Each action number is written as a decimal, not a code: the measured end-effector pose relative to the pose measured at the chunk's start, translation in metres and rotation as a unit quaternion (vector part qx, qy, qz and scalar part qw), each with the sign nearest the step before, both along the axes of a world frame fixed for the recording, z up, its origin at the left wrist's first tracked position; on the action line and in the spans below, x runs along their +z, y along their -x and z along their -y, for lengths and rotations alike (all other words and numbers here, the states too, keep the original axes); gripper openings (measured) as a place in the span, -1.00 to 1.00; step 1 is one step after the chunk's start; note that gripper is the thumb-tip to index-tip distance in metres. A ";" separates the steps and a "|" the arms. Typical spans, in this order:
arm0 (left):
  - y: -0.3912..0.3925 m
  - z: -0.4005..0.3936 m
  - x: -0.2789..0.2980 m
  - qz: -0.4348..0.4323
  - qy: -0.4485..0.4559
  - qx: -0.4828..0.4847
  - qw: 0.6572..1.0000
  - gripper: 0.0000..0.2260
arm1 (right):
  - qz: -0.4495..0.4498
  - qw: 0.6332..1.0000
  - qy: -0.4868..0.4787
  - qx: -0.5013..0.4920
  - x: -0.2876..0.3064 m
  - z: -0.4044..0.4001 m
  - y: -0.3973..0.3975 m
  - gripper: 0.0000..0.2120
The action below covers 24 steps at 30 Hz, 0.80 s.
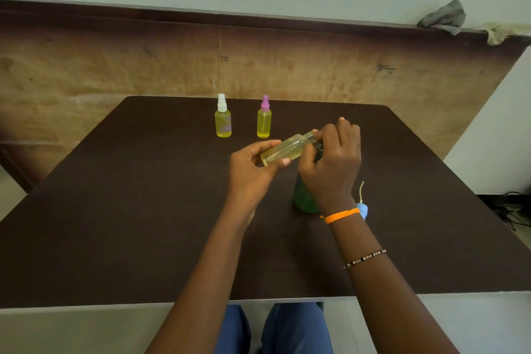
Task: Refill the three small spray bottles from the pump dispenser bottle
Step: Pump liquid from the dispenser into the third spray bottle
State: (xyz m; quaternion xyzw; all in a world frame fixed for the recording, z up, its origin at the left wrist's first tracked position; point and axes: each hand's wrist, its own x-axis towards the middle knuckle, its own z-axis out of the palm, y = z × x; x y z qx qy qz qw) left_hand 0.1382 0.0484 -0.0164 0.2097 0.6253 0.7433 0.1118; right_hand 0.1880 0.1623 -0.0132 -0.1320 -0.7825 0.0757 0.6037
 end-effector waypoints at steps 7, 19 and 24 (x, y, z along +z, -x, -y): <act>-0.003 0.000 0.001 -0.010 -0.007 0.002 1.000 -0.70 | 0.002 1.000 0.016 0.005 0.001 0.000 -0.004 -0.86; 0.001 0.000 0.000 -0.009 0.000 0.001 1.000 -0.70 | 0.027 1.000 0.005 0.014 0.007 0.001 -0.006 -0.89; -0.001 -0.001 -0.002 -0.008 0.007 0.001 1.000 -0.69 | -0.001 1.000 -0.013 0.004 -0.007 -0.002 -0.004 -0.89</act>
